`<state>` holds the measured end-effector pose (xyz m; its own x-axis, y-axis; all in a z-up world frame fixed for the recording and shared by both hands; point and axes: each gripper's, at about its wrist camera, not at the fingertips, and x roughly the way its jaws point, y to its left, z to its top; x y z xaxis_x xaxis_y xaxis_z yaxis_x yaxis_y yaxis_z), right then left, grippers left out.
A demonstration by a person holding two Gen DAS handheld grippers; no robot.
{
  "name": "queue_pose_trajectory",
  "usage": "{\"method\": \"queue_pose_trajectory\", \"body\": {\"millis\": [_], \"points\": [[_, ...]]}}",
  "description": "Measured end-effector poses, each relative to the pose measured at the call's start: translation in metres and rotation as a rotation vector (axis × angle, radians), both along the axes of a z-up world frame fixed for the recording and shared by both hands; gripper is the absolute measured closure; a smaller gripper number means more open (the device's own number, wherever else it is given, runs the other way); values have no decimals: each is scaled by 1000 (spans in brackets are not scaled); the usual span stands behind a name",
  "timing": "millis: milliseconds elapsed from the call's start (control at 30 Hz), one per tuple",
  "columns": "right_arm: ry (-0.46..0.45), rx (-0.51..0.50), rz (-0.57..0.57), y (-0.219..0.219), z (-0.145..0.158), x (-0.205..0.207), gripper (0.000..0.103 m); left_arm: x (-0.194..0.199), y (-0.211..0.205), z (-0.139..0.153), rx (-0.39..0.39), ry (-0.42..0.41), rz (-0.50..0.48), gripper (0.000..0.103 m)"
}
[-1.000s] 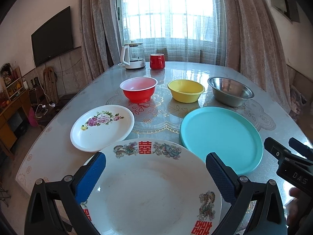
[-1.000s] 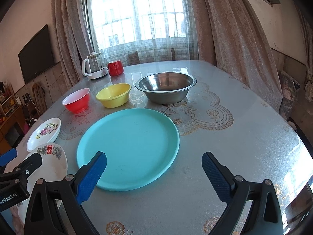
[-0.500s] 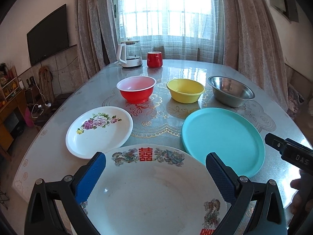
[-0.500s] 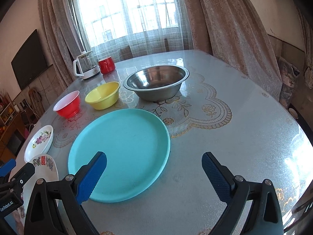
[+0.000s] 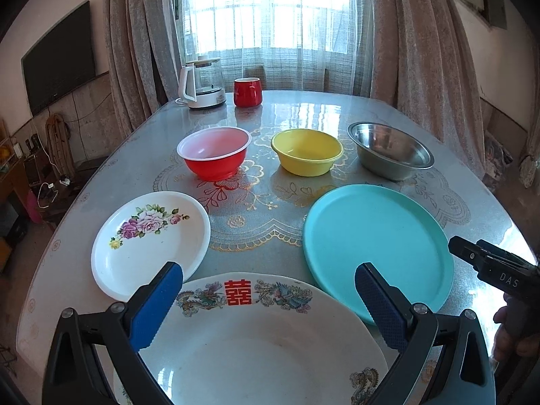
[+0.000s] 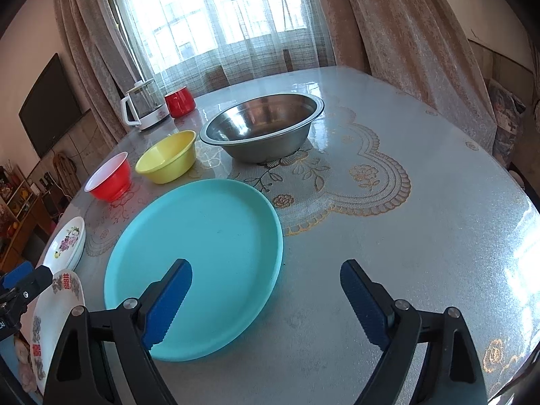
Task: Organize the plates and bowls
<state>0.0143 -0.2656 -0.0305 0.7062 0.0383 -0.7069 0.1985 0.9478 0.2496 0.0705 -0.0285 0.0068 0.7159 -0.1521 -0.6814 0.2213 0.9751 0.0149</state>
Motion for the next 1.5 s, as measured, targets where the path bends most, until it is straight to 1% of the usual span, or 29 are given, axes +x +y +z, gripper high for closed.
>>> {"method": "queue_pose_trajectory", "body": {"millis": [200, 333, 400, 500, 533, 600, 667, 700, 767, 800, 867, 900, 967, 1000, 1033, 1100, 1133, 1200, 1300, 1333, 1400, 1500], "points": [[-6, 12, 9, 0, -2, 1, 12, -3, -7, -5, 25, 15, -27, 0], [-3, 23, 15, -1, -3, -2, 12, -8, -10, -4, 35, 8, -40, 0], [1, 29, 17, -2, -3, -4, 12, -8, -9, -3, 17, 14, -58, 0], [15, 52, 29, -2, -7, -4, 13, -1, -8, -2, -32, 70, -106, 0], [23, 50, 31, -2, -9, -3, 17, 3, -6, 0, -52, 93, -119, 0], [39, 47, 40, -2, -13, -2, 42, 16, 0, 4, -96, 136, -114, 3], [60, 68, 38, -5, -18, 1, 49, 31, 5, 7, -124, 178, -105, 14], [65, 82, 39, -7, -19, 2, 52, 38, 7, 8, -128, 199, -94, 17], [63, 77, 36, -8, -19, 3, 53, 50, 10, 11, -141, 226, -92, 22], [67, 79, 38, -8, -19, 4, 54, 55, 10, 11, -134, 237, -92, 26], [66, 79, 44, -8, -20, 5, 59, 65, 7, 10, -112, 250, -111, 44], [68, 80, 53, -7, -20, 6, 63, 69, 5, 9, -108, 256, -126, 49], [67, 79, 63, -5, -20, 7, 70, 81, -1, 5, -88, 279, -140, 73], [68, 73, 68, -3, -21, 8, 73, 86, -4, 1, -74, 289, -144, 77], [69, 66, 71, -2, -21, 10, 75, 92, -7, -2, -60, 298, -150, 79], [74, 48, 65, 1, -20, 14, 79, 102, -14, -11, -47, 334, -167, 79], [78, 48, 67, 1, -20, 17, 80, 106, -18, -16, -45, 354, -177, 79], [83, 59, 72, 1, -21, 22, 83, 110, -25, -22, -18, 373, -192, 79], [92, 60, 77, 2, -21, 33, 83, 119, -30, -33, 28, 401, -180, 80], [94, 58, 80, 3, -21, 36, 83, 121, -31, -37, 47, 405, -174, 84], [98, 50, 87, 7, -21, 43, 83, 125, -30, -43, 89, 409, -161, 85], [104, 32, 100, 15, -21, 54, 83, 131, -23, -44, 94, 403, -144, 85]]}}
